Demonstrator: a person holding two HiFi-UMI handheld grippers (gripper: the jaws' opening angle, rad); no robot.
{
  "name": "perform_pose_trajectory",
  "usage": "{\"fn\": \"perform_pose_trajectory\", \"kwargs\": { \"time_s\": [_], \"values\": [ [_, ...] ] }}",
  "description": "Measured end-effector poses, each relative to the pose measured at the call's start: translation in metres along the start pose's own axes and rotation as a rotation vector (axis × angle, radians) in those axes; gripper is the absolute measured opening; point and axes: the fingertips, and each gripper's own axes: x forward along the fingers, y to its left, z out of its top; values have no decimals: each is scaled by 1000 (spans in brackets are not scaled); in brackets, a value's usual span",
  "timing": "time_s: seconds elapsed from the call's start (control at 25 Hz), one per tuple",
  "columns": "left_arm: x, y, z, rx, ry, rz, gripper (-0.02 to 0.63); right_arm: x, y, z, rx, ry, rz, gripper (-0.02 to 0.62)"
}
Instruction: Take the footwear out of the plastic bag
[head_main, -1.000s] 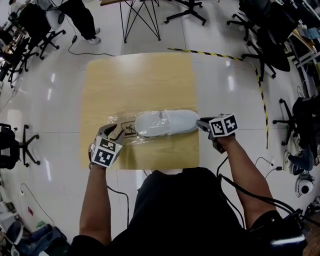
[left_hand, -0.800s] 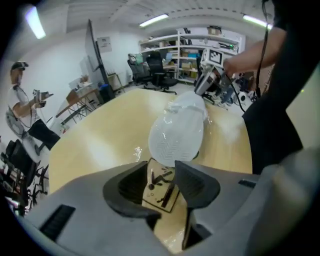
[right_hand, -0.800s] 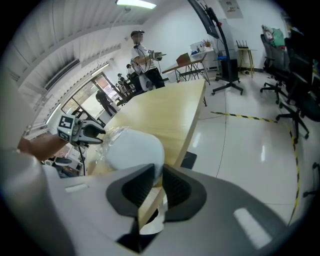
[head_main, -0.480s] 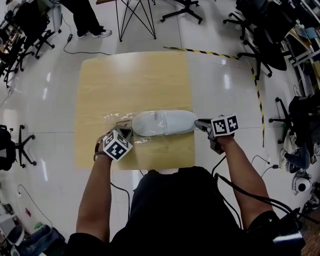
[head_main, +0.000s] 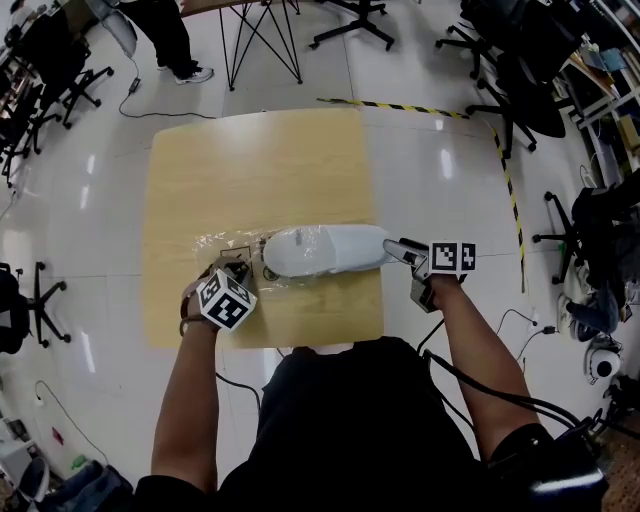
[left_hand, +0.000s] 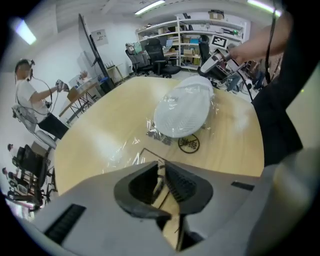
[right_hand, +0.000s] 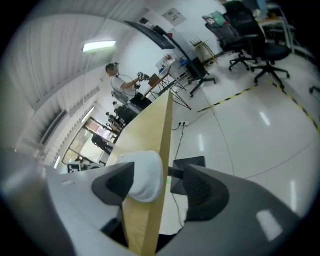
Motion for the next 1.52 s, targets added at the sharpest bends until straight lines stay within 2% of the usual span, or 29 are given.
{"fn": "perform_pose_trajectory", "kwargs": {
  "time_s": [0.08, 0.16, 0.24, 0.28, 0.36, 0.56, 0.68, 0.8, 0.96, 1.08, 1.16, 1.24, 1.28, 1.36, 1.4, 1.52],
  "values": [
    [-10, 5, 16, -28, -75, 23, 140, 5, 2, -2, 88, -33, 37, 369],
    [-12, 7, 27, -90, -144, 5, 150, 14, 6, -11, 127, -23, 67, 373],
    [-2, 3, 23, -109, -123, -29, 179, 23, 12, -18, 117, -4, 83, 366],
    [4, 0, 19, -109, -104, -46, 186, 26, 14, -19, 100, -2, 83, 332],
    [11, -6, 15, -118, -91, -74, 174, 29, 20, -19, 67, -1, 77, 231],
    [12, -12, 21, -140, -125, -90, 103, 17, 23, -11, 77, -27, 114, 168],
    [12, -11, 17, -131, -118, -81, 36, 3, 17, -2, 121, -71, 139, 138],
    [11, -6, 11, -131, -101, -62, 23, -10, 9, 5, 152, -103, 147, 124],
    [9, 9, 2, -124, -52, 22, 18, -26, -3, 11, 170, -139, 131, 121],
    [7, 19, -9, -138, -23, 68, 21, -37, -7, 17, 172, -164, 132, 118],
    [3, 21, -10, -164, -39, 58, 63, -42, -6, 20, 164, -173, 135, 114],
    [-6, 20, 2, -174, -107, 35, 145, -49, -5, 22, 152, -179, 135, 112],
    [-13, 18, 14, -171, -164, 24, 155, -52, -4, 24, 148, -183, 136, 110],
    [-23, 10, 43, -152, -270, -16, 155, -58, -3, 25, 141, -191, 139, 107],
    [-23, 3, 56, -133, -290, -47, 156, -59, -3, 25, 138, -192, 140, 106],
    [-1, -16, 75, -49, -235, -117, 189, -59, -1, 23, 137, -193, 140, 106]
  ]
}}
